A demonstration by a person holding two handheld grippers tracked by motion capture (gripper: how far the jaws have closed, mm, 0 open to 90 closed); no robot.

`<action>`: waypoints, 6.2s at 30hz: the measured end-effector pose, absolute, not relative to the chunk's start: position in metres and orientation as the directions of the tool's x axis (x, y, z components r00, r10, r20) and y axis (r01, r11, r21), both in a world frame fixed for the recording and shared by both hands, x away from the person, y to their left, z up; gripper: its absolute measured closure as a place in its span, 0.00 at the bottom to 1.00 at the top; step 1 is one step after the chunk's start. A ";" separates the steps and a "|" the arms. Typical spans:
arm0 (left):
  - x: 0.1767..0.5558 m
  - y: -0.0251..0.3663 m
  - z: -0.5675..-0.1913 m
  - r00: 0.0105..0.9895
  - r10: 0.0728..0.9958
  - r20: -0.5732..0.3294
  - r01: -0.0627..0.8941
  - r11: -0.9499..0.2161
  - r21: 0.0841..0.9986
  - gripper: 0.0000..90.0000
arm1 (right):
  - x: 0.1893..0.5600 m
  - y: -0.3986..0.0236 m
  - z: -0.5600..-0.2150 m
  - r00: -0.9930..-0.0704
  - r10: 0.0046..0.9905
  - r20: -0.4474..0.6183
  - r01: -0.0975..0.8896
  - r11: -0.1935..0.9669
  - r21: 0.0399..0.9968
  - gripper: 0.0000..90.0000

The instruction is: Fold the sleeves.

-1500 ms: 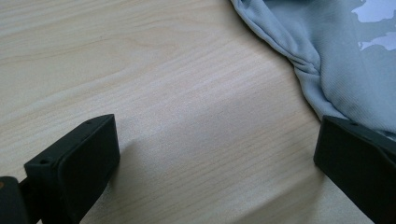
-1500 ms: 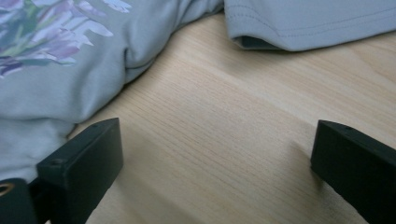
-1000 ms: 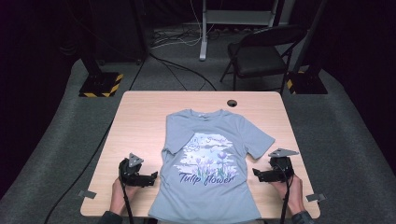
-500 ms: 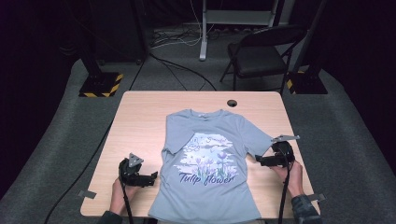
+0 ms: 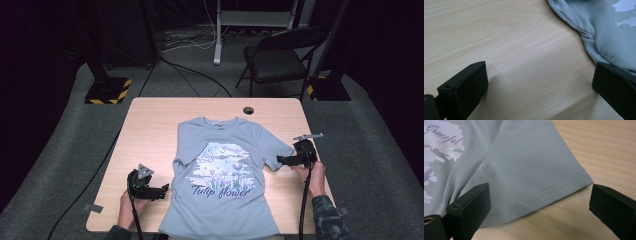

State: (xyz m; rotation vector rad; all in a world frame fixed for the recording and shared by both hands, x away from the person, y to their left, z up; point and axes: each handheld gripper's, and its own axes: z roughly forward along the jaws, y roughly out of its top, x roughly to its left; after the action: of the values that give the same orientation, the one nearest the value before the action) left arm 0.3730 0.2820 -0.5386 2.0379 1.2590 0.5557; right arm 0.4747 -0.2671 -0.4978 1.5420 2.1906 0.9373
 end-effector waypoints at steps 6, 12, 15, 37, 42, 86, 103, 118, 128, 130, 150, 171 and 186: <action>0.373 0.282 -0.539 0.444 0.896 0.010 0.611 -0.310 0.728 0.00 | 0.489 -0.273 -0.499 -0.353 0.926 0.135 0.747 0.191 0.637 0.02; 0.373 0.282 -0.539 0.444 0.896 0.009 0.612 -0.310 0.728 0.00 | 0.498 -0.279 -0.502 -0.334 0.934 0.128 0.751 0.181 0.635 0.04; 0.373 0.282 -0.539 0.444 0.896 0.010 0.611 -0.311 0.728 0.00 | 0.500 -0.281 -0.506 -0.328 0.936 0.128 0.754 0.178 0.632 0.07; 0.373 0.282 -0.539 0.444 0.896 0.010 0.611 -0.311 0.728 0.00 | 0.510 -0.296 -0.509 -0.220 0.947 0.236 0.787 0.029 0.616 0.82; 0.373 0.282 -0.539 0.444 0.896 0.010 0.612 -0.311 0.728 0.00 | 0.507 -0.297 -0.511 -0.205 0.950 0.236 0.778 0.012 0.628 0.93; 0.373 0.282 -0.539 0.444 0.896 0.010 0.611 -0.310 0.728 0.00 | 0.493 -0.251 -0.456 -0.353 0.925 0.140 0.667 0.144 0.731 0.97; 0.373 0.282 -0.538 0.445 0.895 0.011 0.611 -0.313 0.727 0.00 | 0.494 -0.226 -0.431 -0.426 0.893 0.146 0.631 0.177 0.755 0.97; 0.373 0.282 -0.539 0.444 0.896 0.009 0.611 -0.310 0.728 0.00 | 0.502 -0.199 -0.417 -0.478 0.864 0.160 0.611 0.196 0.767 0.97; 0.373 0.282 -0.539 0.443 0.896 0.009 0.611 -0.309 0.729 0.00 | 0.510 -0.179 -0.415 -0.505 0.852 0.142 0.597 0.226 0.770 0.97; 0.373 0.282 -0.539 0.443 0.896 0.009 0.611 -0.309 0.729 0.00 | 0.512 -0.175 -0.415 -0.507 0.850 0.144 0.599 0.227 0.768 0.97; 0.373 0.282 -0.539 0.444 0.896 0.008 0.611 -0.309 0.729 0.00 | 0.534 -0.138 -0.430 -0.532 0.839 0.112 0.617 0.293 0.731 0.97; 0.373 0.282 -0.539 0.445 0.896 0.009 0.611 -0.311 0.728 0.00 | 0.551 -0.100 -0.459 -0.557 0.825 0.096 0.644 0.355 0.678 0.92; 0.373 0.282 -0.539 0.446 0.895 0.009 0.610 -0.311 0.729 0.00 | 0.546 -0.110 -0.460 -0.543 0.834 0.100 0.655 0.346 0.672 0.44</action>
State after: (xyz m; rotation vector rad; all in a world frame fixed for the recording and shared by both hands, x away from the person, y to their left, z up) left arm 0.3731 0.2823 -0.5387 2.0379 1.2558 0.5543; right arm 0.5463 -0.1104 -0.4596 1.3343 2.3511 0.9874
